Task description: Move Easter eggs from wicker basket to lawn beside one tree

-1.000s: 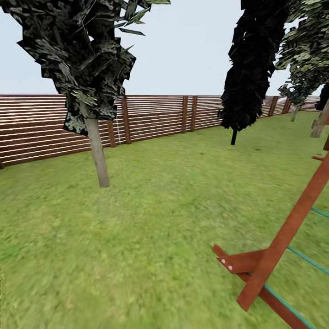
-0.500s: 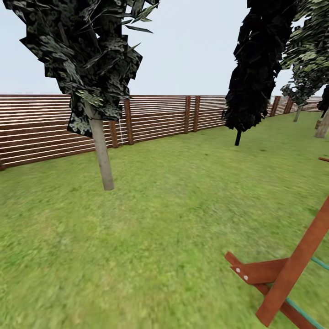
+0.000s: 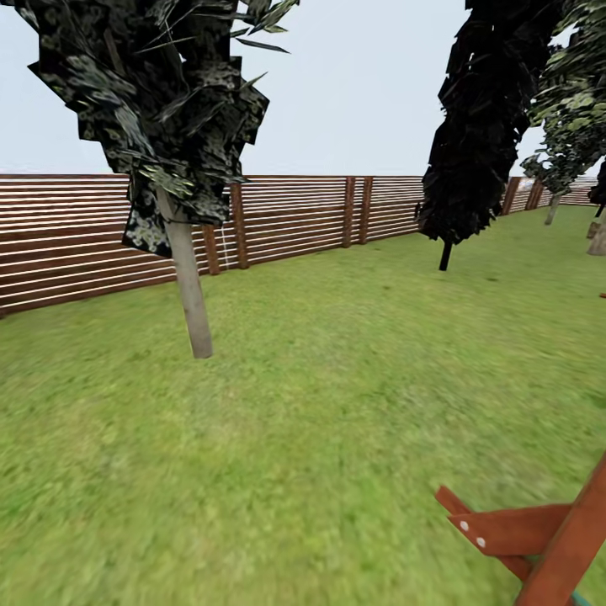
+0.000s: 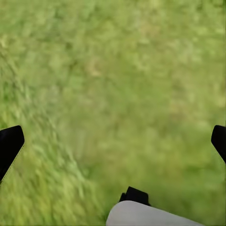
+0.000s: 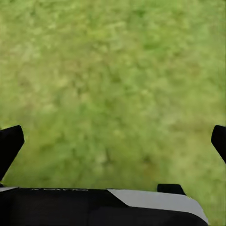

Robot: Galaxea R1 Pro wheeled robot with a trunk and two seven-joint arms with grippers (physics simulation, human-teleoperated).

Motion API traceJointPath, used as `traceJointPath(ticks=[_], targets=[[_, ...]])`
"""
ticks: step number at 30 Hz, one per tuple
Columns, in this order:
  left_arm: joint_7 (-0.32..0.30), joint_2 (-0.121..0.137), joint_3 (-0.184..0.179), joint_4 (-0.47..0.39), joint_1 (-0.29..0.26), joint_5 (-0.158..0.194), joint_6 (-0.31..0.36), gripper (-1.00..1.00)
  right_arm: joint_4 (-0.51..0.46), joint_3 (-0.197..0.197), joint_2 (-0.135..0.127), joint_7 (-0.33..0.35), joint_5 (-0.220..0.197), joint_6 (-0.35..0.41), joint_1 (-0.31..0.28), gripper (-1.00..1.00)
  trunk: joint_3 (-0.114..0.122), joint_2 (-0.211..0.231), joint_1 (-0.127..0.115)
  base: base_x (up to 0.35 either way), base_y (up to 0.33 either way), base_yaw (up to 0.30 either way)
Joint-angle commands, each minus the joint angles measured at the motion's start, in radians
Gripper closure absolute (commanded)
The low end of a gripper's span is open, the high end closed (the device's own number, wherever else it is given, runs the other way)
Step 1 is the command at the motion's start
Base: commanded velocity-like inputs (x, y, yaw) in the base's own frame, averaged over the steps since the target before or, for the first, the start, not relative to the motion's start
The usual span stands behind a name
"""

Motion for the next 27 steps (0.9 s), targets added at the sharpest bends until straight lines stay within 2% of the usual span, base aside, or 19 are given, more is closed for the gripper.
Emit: traceJointPath(ticks=[1,4,9,11,12,13,16,17,23,24,27], targets=[[0.002,0.000,0.003,-0.001,0.000,-0.003,-0.001,-1.00,0.001,-0.002,0.009,-0.002,0.000,-0.004,-0.001,-1.00,-0.001,-0.001,0.001,0.313,0.171,0.000],[0.002,-0.001,0.003,-0.001,0.000,-0.003,-0.001,-1.00,0.002,0.001,0.015,0.000,0.003,-0.005,-0.001,-1.00,-0.001,-0.001,0.001,0.314,0.176,0.000],[0.002,-0.001,0.003,-0.001,0.000,-0.004,-0.001,-1.00,0.000,0.001,0.007,-0.003,0.002,-0.004,-0.001,-1.00,-0.001,-0.001,0.001,0.314,0.181,0.000],[0.002,-0.001,0.003,-0.001,0.000,-0.004,-0.001,-1.00,-0.001,0.001,-0.010,-0.003,0.002,-0.004,-0.001,-1.00,-0.001,-0.001,0.001,0.313,0.184,0.000],[0.002,-0.001,0.003,-0.001,0.000,-0.004,-0.001,-1.00,-0.002,0.001,-0.032,-0.004,0.002,-0.004,-0.001,-1.00,-0.001,-0.001,0.001,0.313,0.185,0.000],[0.002,-0.001,0.003,-0.001,0.000,-0.005,-0.001,-1.00,-0.004,-0.001,-0.042,-0.005,0.001,-0.004,-0.001,-1.00,-0.001,-0.001,0.001,0.313,0.186,0.000],[0.002,-0.001,0.003,-0.001,0.000,-0.005,-0.001,-1.00,-0.010,-0.004,-0.060,-0.006,0.000,-0.003,-0.001,-1.00,-0.001,-0.001,0.001,0.313,0.186,0.000],[0.002,-0.001,0.003,-0.001,0.000,-0.005,-0.001,-1.00,-0.043,-0.006,-0.068,-0.006,-0.001,-0.003,-0.001,-1.00,-0.001,-0.001,0.001,0.313,0.187,0.000],[0.002,-0.001,0.003,-0.001,0.000,-0.005,-0.001,-1.00,-0.159,-0.008,-0.070,-0.008,-0.002,-0.002,-0.001,-1.00,-0.001,-0.001,0.001,0.313,0.187,0.000],[0.002,-0.001,0.003,0.000,0.000,-0.005,-0.001,-1.00,-0.236,-0.013,-0.072,-0.038,-0.004,0.006,-0.002,-1.00,-0.001,-0.001,0.001,0.315,0.173,0.000],[0.002,-0.001,0.003,0.002,0.000,-0.005,-0.001,-1.00,-0.281,-0.016,-0.085,-0.122,-0.011,0.031,-0.021,-1.00,-0.001,-0.001,0.001,0.322,0.083,0.000]])
